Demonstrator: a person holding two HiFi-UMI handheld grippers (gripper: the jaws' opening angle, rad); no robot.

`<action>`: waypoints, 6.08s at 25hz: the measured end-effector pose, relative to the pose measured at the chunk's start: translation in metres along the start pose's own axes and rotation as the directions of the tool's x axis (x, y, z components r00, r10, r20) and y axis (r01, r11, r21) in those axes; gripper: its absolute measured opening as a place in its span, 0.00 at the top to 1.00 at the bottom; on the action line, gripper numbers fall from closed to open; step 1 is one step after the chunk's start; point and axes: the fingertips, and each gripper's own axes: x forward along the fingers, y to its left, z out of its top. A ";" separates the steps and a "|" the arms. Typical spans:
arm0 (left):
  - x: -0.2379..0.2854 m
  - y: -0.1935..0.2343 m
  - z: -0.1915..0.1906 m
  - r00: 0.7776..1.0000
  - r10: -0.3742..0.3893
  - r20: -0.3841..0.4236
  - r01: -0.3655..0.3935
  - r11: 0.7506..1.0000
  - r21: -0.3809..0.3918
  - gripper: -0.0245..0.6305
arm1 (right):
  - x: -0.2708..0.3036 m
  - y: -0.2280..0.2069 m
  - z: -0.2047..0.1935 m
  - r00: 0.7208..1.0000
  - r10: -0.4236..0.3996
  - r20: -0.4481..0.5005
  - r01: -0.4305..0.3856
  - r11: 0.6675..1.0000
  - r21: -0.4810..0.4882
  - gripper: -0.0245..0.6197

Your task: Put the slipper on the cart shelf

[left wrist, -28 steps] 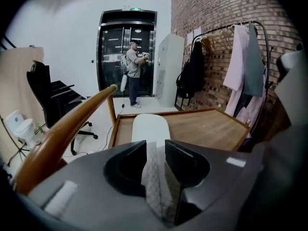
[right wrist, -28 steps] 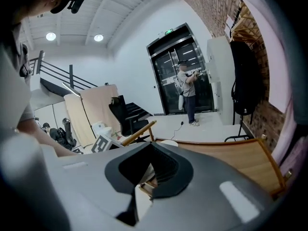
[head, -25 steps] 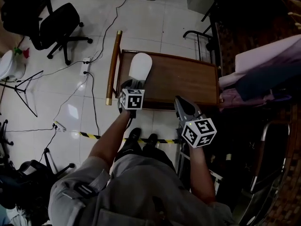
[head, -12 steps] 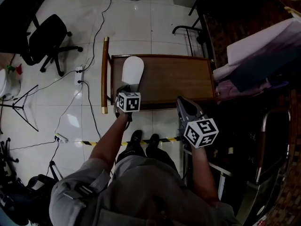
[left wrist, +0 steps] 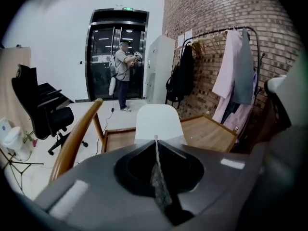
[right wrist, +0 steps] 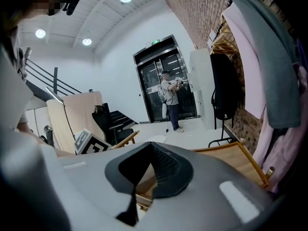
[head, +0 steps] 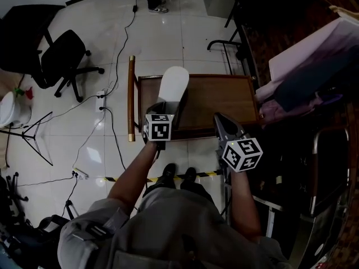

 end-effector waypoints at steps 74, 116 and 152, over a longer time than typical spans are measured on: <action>-0.436 -0.713 -0.314 0.279 -0.846 -0.455 0.913 0.086 0.400 0.93 | -0.789 0.082 -0.258 0.245 -0.965 0.093 0.857 0.260 0.445 0.96; -0.504 -0.765 -0.339 0.361 -0.894 -0.266 0.846 0.194 0.497 0.95 | -0.864 0.089 -0.291 0.445 -0.870 0.214 0.781 0.493 0.383 0.96; -0.577 -0.621 -0.261 0.057 -0.919 -0.390 0.897 -0.124 0.424 0.95 | -0.763 0.176 -0.207 0.273 -0.925 0.263 0.863 0.356 0.358 0.96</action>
